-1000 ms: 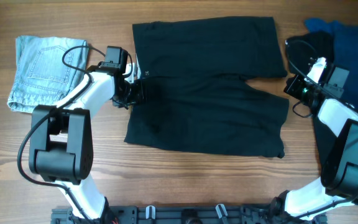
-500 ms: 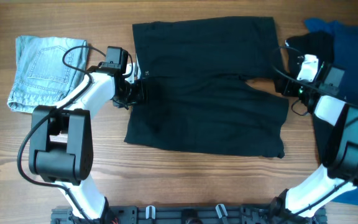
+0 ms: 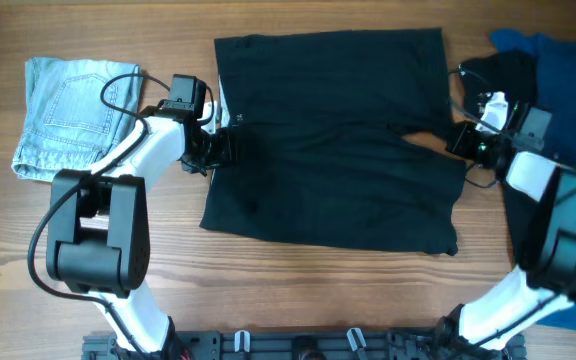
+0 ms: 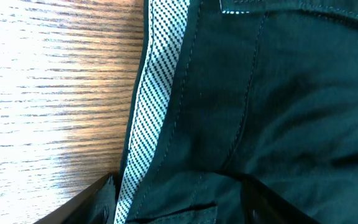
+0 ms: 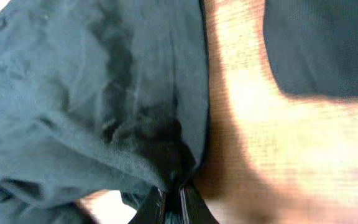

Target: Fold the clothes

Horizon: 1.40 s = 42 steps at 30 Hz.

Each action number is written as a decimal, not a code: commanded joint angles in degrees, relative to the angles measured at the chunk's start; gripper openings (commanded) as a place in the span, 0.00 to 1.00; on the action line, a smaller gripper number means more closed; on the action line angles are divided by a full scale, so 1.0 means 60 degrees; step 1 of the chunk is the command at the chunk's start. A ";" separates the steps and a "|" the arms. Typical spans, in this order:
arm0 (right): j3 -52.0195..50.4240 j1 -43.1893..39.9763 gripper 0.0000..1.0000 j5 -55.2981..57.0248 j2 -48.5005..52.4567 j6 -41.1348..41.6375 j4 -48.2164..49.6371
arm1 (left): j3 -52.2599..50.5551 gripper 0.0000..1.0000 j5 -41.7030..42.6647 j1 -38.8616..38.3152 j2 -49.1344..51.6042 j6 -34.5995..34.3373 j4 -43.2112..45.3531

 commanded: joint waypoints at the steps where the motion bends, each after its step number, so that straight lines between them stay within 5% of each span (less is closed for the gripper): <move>1: 0.0018 -0.0018 0.04 0.1013 -0.1362 0.0164 -0.1173 | -0.0506 0.64 -0.0346 -0.0036 0.0532 -0.0135 -0.0018; 4: 0.0018 -0.0018 0.23 0.1596 -0.1614 -0.0120 -0.1792 | -0.0470 0.58 -0.0350 -0.0036 0.0506 -0.0237 0.0040; 8: 0.0022 -0.0018 1.00 0.1082 -0.1687 -0.0146 -0.1800 | 0.0306 0.57 -0.0350 -0.0036 -0.0419 -0.0237 -0.0106; 12: 0.0277 -0.0018 0.99 0.0980 -0.2087 -0.0157 -0.2710 | 0.0860 0.57 -0.0302 -0.0040 -0.1854 -0.0244 0.0368; 14: 0.0787 0.0069 0.99 0.0940 -0.2375 -0.0251 -0.3555 | 0.0860 0.40 -0.0011 -0.0036 -0.2193 -0.0240 0.1031; 15: 0.0987 0.0157 0.99 0.0699 -0.2459 -0.0270 -0.3687 | 0.0856 0.20 0.0244 -0.0040 -0.2171 -0.0240 0.1457; 16: 0.1038 0.0259 0.99 0.0368 -0.2481 -0.0339 -0.3515 | 0.0852 0.12 0.0393 -0.0044 -0.2033 -0.0240 0.1770; 18: 0.1035 0.0514 0.69 0.0080 -0.2422 -0.0506 -0.3173 | 0.0852 0.10 0.0747 -0.0138 -0.1523 -0.0244 0.2495; 20: 0.1035 0.0878 0.25 0.0157 -0.2310 -0.0576 -0.3016 | 0.0852 0.10 0.1359 -0.0350 -0.0790 -0.0240 0.3166; 22: 0.1031 0.1217 0.12 0.0240 -0.2113 -0.0583 -0.2754 | 0.0852 0.11 0.1406 -0.0616 -0.0087 -0.0233 0.3606; 27: 0.1005 0.1512 0.07 0.1526 -0.0907 -0.0568 -0.2200 | 0.0852 0.13 0.1038 -0.0849 0.1137 -0.0233 0.4025; 34: 0.0998 0.1508 0.04 0.3734 0.1362 0.0080 -0.2736 | 0.0845 0.11 -0.1180 -0.0627 0.1286 0.0310 0.2696; 42: 0.2452 0.1512 0.11 0.1745 -0.0062 -0.0146 -0.3217 | 0.1413 0.04 -0.1133 -0.0452 0.0237 0.0484 0.2739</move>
